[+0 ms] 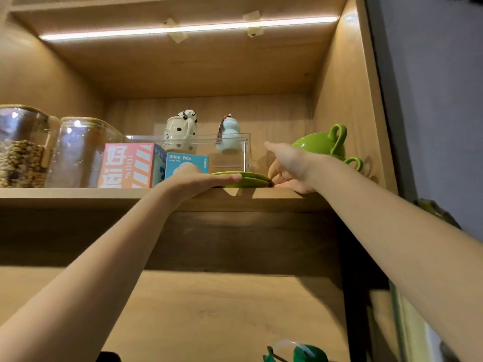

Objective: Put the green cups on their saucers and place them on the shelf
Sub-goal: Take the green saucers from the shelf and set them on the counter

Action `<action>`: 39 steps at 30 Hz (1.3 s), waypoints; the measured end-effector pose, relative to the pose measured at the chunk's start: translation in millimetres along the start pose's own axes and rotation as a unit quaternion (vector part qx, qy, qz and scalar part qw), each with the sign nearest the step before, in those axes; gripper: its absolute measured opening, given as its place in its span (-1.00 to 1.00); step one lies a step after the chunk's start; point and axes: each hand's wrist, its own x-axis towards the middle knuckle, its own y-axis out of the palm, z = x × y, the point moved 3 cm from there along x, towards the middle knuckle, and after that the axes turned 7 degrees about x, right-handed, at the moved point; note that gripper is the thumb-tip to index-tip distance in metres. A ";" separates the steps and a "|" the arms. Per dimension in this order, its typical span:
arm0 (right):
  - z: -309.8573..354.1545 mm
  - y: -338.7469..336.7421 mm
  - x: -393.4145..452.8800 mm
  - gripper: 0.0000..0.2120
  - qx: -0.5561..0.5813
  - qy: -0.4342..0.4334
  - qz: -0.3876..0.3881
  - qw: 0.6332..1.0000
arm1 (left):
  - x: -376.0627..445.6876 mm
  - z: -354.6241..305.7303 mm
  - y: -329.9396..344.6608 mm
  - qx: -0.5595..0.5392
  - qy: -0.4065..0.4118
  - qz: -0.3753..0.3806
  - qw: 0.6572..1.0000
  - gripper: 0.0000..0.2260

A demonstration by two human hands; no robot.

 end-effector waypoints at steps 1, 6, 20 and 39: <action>0.3 -1.9 -2.1 -0.35 0.016 0.008 0.004 1.000 | -1.7 -0.1 -0.9 -0.006 0.001 -0.001 1.000 -0.29; 4.2 -5.8 -18.2 -0.32 0.088 0.026 0.006 0.996 | -14.7 -7.4 -7.7 -0.076 -0.017 -0.007 0.997 -0.15; 16.8 -27.7 -110.4 -0.26 0.407 0.069 0.072 0.908 | -88.8 -43.5 -28.1 -0.191 -0.035 -0.026 0.981 -0.07; -151.0 43.2 -258.4 -0.48 0.525 0.135 0.062 0.838 | -297.5 57.0 78.9 -0.257 -0.034 -0.058 0.964 -0.47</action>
